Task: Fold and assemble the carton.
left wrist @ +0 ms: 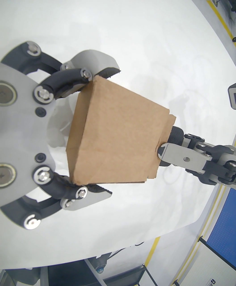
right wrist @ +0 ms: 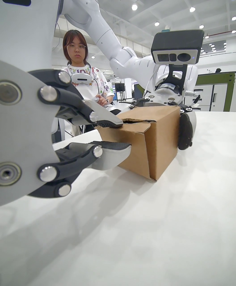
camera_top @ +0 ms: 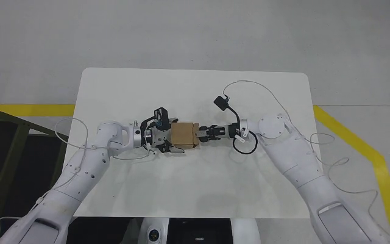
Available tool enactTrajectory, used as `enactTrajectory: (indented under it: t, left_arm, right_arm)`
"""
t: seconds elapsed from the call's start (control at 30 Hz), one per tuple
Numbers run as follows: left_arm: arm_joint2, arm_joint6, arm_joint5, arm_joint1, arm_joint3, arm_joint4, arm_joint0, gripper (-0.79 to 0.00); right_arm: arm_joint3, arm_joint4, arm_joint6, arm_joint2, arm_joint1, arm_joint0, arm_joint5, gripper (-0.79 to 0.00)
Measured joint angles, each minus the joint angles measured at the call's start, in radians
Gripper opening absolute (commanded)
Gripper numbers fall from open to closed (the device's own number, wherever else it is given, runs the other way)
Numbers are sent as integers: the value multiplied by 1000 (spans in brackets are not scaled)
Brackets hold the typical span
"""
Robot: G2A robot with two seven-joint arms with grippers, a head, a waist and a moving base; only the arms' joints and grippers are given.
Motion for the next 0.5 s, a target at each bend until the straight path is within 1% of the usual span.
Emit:
enactTrajectory:
  t: [0.27, 0.5]
  left_arm:
    - [2, 1, 0, 0, -2, 2, -1, 0]
    - [0, 0, 0, 0, 0, 1, 0, 0]
  right_arm:
    - [-36, -2, 3, -20, -7, 7, 5, -705]
    - [-33, -1, 0, -42, -17, 23, 2, -686]
